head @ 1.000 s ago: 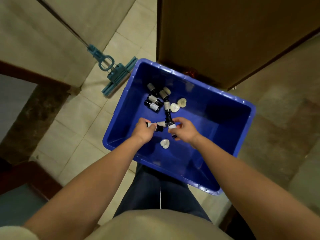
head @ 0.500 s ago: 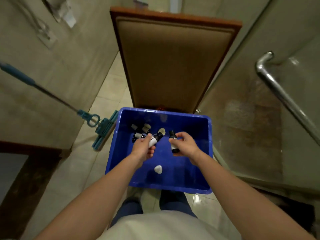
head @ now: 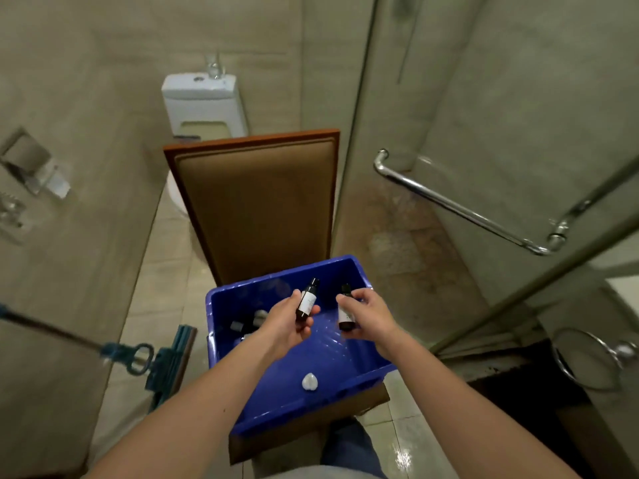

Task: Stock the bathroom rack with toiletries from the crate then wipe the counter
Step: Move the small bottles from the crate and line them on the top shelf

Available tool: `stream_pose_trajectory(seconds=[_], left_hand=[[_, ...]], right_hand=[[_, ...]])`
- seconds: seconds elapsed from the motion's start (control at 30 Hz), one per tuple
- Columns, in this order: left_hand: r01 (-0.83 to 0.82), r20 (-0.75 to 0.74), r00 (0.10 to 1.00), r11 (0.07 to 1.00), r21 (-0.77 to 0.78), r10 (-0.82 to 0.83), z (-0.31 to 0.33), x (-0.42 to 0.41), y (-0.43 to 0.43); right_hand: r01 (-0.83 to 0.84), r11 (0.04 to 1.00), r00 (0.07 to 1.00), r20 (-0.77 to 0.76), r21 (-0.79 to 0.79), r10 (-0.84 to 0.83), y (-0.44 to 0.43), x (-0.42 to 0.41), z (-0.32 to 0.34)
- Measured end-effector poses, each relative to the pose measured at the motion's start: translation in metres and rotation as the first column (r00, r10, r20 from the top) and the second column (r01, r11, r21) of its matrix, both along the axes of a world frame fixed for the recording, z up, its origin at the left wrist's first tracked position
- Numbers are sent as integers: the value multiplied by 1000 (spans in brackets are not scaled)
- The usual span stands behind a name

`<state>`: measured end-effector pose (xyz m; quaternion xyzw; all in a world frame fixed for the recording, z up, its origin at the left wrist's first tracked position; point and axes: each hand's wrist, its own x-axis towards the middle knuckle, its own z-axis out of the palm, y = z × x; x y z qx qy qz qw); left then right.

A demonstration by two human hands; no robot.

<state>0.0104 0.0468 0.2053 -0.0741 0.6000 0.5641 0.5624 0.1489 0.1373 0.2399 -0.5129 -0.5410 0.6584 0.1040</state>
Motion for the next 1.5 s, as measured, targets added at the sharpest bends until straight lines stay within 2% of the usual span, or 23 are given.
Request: stream_pose_trajectory(seconds=[0.13,0.2,0.37,0.5,0.7,0.83,1.1,1.23,1.4,1.5], left_hand=[[141,-7,990,986,88,-141,29,17,0],[247,-68,968,961,121,-241,40,28,2],[482,-257,865,857,184,-431,59,66,13],[594,-323,789,783,184,-523,72,110,30],[672,-301,738,693,261,-603,100,193,59],[731,-332,682,615,295,-651,122,256,79],[790,-299,599,487,373,-743,163,404,95],[792,-256,584,471,388,-771,176,468,104],[832,-286,521,403,382,-804,192,541,116],[864,-352,475,352,361,-806,202,582,122]], right_hand=[[142,990,986,-83,-5,-142,-15,27,25],[191,982,976,-108,6,-189,-21,44,36],[317,948,940,-142,24,-311,-29,98,57],[439,898,888,-170,41,-426,-29,149,73],[580,811,805,-208,80,-555,-29,232,98],[638,762,764,-216,113,-608,-29,297,116],[723,669,690,-219,172,-690,-27,433,154],[739,645,674,-214,196,-707,-29,493,172],[754,612,657,-240,238,-715,-31,563,190],[769,582,638,-255,265,-727,-33,601,200]])
